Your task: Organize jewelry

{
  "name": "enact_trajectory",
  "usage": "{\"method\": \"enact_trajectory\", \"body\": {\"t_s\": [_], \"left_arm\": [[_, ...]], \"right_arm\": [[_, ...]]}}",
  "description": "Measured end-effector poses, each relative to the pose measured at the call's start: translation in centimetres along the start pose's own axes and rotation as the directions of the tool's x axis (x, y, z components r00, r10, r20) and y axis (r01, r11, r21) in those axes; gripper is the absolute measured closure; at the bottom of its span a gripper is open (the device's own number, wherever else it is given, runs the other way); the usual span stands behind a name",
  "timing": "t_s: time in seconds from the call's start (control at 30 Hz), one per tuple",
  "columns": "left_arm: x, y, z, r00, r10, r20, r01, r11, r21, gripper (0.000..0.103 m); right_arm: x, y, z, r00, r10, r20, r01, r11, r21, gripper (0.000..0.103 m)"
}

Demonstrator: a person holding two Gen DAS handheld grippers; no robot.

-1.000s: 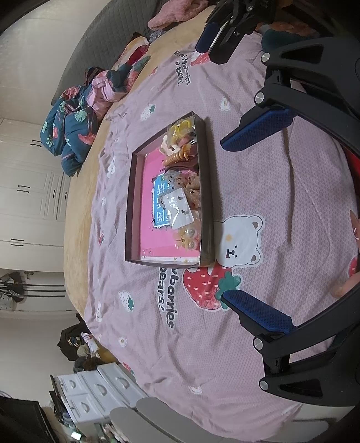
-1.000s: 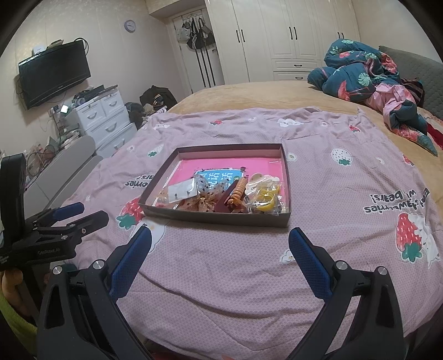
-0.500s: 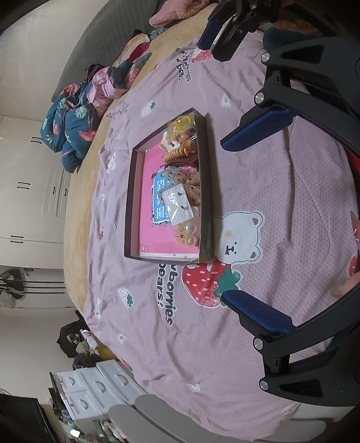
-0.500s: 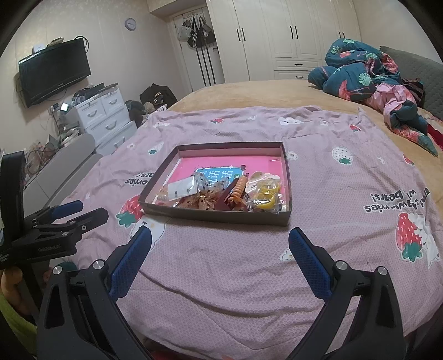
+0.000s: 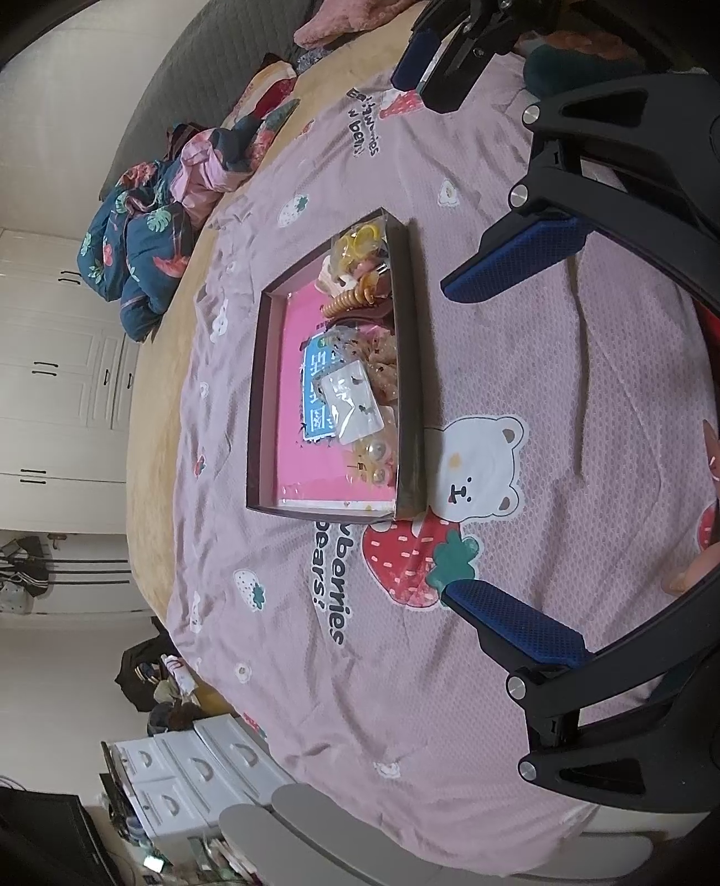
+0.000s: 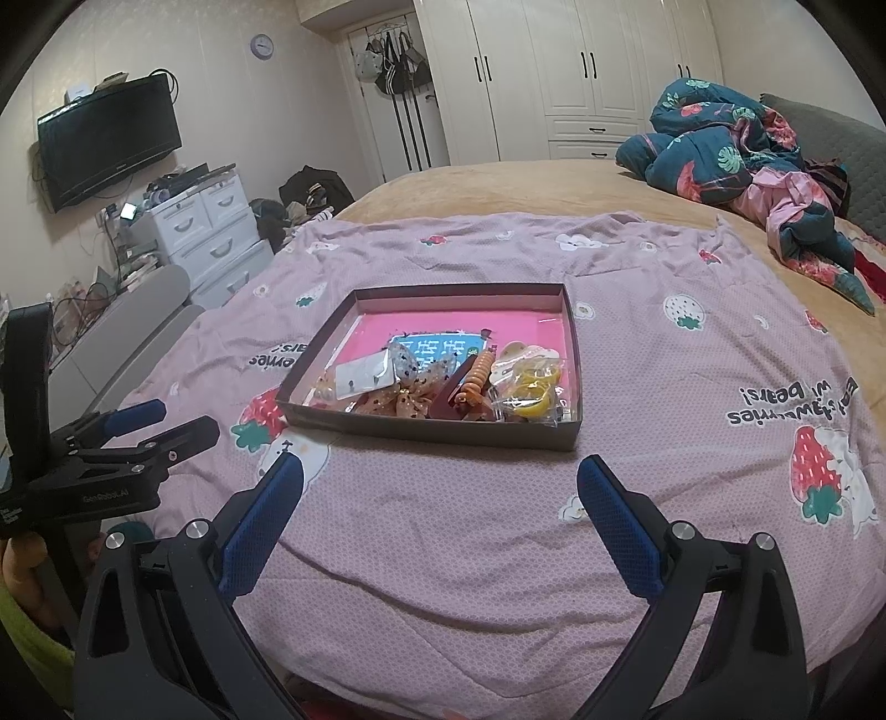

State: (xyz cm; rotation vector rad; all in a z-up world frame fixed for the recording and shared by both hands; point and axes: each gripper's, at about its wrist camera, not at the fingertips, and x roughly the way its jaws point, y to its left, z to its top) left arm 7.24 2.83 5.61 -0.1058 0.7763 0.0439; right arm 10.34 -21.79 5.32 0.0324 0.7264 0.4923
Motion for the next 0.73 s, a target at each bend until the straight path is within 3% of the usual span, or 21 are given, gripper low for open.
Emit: {"method": "enact_trajectory", "body": {"t_s": [0.37,0.47,0.57,0.67,0.73], "left_arm": [[0.6,0.3,0.1,1.000,0.022,-0.014,-0.022,1.000,-0.011,0.009],[1.9,2.5,0.5,0.993,0.110,-0.030,-0.112,0.992,-0.053,0.009],[4.5,6.5,1.0,0.977,0.199,-0.077,-0.207,0.971,-0.120,0.009],[8.1,11.9,1.8,0.941,0.314,-0.123,-0.332,0.925,-0.186,0.009],[10.4,15.7,2.3,0.910,0.376,-0.172,-0.409,0.884,-0.229,0.009]], "right_arm": [[0.3,-1.1,-0.1,1.000,-0.016,-0.010,0.016,1.000,0.023,0.004],[0.6,-2.8,0.0,0.998,-0.059,0.025,0.057,0.997,0.055,0.004],[2.5,-7.1,0.4,0.989,-0.151,0.002,0.150,0.981,0.123,0.004],[5.2,-14.4,0.9,0.939,-0.340,-0.047,0.342,0.916,0.210,0.004],[6.7,-20.5,1.4,0.888,-0.449,-0.097,0.457,0.840,0.293,0.004]]}}
